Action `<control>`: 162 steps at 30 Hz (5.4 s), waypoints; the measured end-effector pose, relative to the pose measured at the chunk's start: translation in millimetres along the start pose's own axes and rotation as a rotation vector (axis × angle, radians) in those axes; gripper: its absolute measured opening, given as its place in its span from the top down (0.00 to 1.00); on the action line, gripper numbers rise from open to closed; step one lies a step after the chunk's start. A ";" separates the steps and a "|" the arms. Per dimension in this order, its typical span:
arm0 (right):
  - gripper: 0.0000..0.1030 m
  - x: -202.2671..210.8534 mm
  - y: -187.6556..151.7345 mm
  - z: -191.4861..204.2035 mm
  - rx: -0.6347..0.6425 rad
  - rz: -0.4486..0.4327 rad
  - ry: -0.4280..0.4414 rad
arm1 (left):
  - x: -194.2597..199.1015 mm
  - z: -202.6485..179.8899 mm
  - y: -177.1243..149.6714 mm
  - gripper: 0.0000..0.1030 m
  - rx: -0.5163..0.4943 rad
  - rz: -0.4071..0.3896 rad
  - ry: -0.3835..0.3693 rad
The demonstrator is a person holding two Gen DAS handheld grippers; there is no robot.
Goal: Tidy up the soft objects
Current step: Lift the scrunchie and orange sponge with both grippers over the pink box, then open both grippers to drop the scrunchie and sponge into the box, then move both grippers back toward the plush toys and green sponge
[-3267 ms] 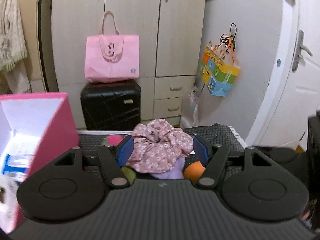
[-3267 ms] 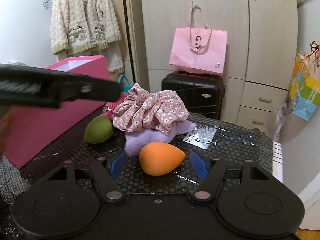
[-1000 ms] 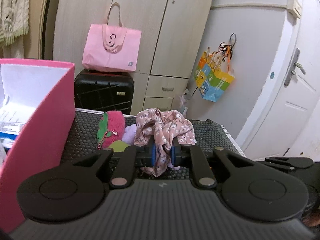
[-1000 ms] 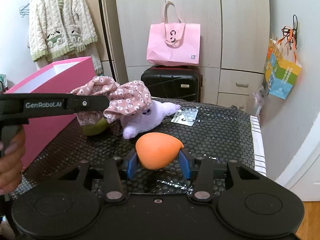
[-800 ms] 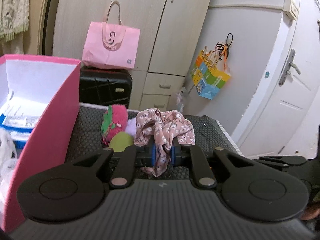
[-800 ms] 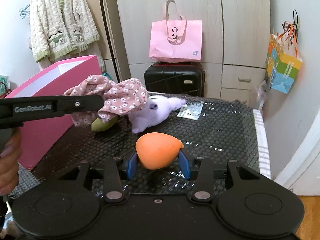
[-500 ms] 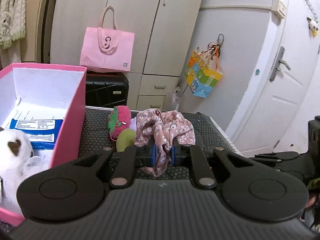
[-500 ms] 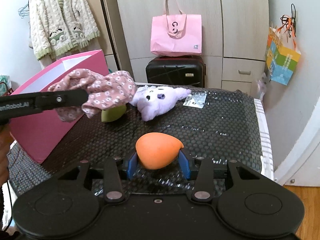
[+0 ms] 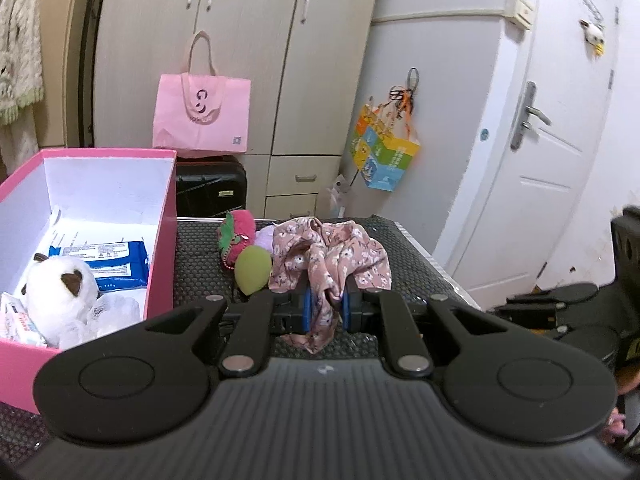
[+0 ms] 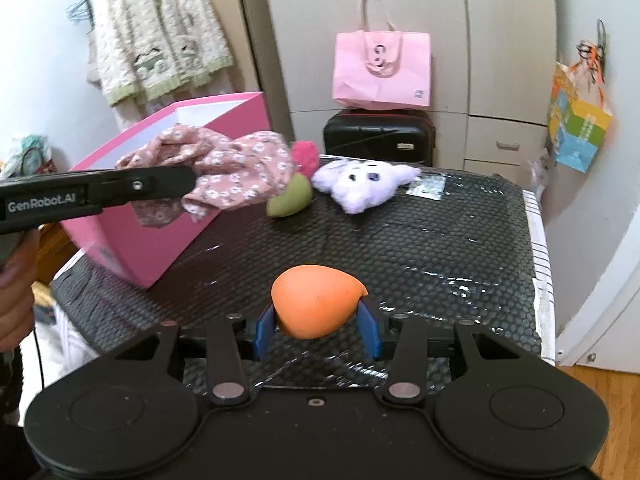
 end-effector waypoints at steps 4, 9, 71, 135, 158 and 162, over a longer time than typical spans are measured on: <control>0.52 16.2 -0.6 12.7 0.022 0.003 0.031 | 19.0 -4.3 -8.2 0.87 -0.011 0.026 -0.011; 0.52 36.4 -3.8 26.7 0.057 0.018 0.059 | 45.6 4.0 -16.6 0.87 0.000 0.083 -0.017; 0.50 -124.5 188.3 170.3 0.438 -0.023 0.191 | 15.3 228.5 111.2 0.85 -0.142 0.072 0.264; 0.30 78.6 92.0 124.3 0.365 -0.219 0.104 | 147.1 64.3 42.9 0.27 -0.214 0.224 0.062; 0.28 70.4 48.3 57.4 0.212 -0.249 0.055 | 80.0 -1.0 20.0 0.27 -0.269 0.051 0.059; 0.28 53.9 56.6 40.4 0.178 -0.251 0.047 | 56.4 -10.4 21.7 0.27 -0.279 0.007 0.062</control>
Point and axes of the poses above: each gripper's, at about its wrist camera, not at the fingertips, and x roughly against the way its jaws point, z to its left, y to its top, the point moved 7 cm from there along -x, roughly the way its jaws point, and after that the axes turned 5 degrees about -y, right-handed, at the moved point
